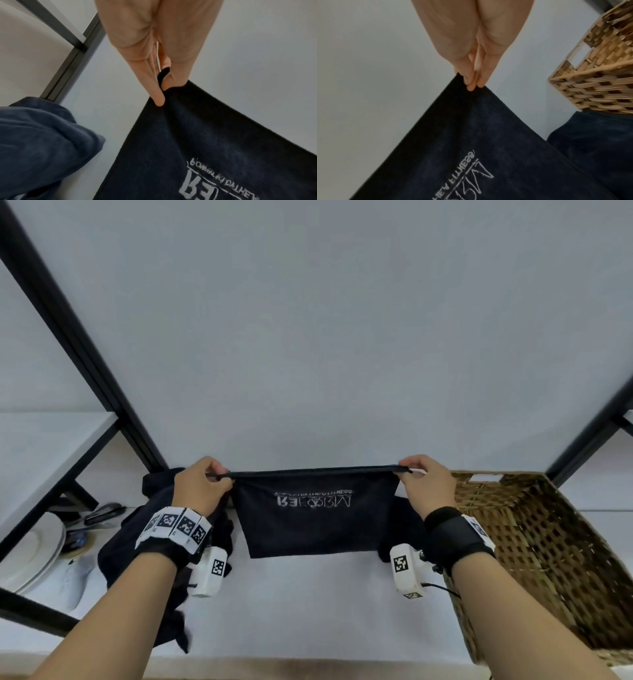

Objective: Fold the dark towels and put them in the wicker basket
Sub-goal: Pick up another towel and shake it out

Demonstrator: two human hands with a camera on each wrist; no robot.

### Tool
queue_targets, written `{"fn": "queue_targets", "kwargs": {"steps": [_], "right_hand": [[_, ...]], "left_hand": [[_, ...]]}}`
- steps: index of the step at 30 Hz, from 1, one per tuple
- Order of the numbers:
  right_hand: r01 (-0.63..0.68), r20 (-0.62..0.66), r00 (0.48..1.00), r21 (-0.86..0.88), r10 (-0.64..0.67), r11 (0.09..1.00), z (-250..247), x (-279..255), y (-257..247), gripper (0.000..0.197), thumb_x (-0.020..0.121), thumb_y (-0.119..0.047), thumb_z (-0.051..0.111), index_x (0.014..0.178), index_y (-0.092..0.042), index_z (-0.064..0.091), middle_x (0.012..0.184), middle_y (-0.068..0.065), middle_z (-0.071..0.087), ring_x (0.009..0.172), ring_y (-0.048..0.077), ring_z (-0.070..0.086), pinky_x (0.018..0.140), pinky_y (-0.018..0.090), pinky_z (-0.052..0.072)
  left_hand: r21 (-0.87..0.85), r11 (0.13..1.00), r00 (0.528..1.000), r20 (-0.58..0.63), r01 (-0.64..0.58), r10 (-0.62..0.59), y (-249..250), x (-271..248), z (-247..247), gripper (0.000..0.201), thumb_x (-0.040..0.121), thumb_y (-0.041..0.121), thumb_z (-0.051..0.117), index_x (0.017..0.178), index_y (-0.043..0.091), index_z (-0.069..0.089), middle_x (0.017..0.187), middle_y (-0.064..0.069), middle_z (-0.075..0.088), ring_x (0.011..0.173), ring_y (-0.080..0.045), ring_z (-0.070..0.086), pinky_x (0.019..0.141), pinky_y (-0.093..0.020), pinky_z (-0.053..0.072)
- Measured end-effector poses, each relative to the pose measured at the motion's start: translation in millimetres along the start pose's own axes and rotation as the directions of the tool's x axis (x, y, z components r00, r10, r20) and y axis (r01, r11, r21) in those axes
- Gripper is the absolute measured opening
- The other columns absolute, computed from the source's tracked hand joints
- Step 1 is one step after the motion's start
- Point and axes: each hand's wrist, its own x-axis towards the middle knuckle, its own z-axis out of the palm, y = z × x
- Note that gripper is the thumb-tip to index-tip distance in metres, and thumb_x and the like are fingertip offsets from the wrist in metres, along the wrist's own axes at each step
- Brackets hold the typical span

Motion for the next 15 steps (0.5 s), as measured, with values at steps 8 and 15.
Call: {"fn": "queue_targets", "kwargs": {"steps": [8,15], "right_hand": [[0.036,-0.012,0.999,-0.004,-0.036,0.999,8.6,-4.8,5.2,0.021,0.075,-0.01,0.071,0.079,-0.03,0.066,0.078,-0.017,0.067,0.068,-0.015,0.059,0.061,-0.004,0.036],[-0.079,0.167,0.98,-0.175,0.108,0.981,18.5,-52.3,76.5,0.017,0.072,-0.014,0.075,0.073,-0.028,0.065,0.076,-0.015,0.067,0.073,-0.006,0.06,0.061,0.001,0.038]], "left_hand": [[-0.212,0.976,0.998,0.039,0.051,-0.044,-16.4,1.8,7.7,0.024,0.08,0.003,0.069,0.076,0.019,0.051,0.094,0.009,0.075,0.08,-0.009,0.072,0.083,-0.037,0.058],[-0.056,0.981,0.945,0.285,0.184,-0.161,-85.1,-55.3,33.4,0.034,0.077,0.0,0.068,0.068,0.027,0.051,0.088,0.013,0.075,0.083,-0.014,0.072,0.083,-0.038,0.057]]}}
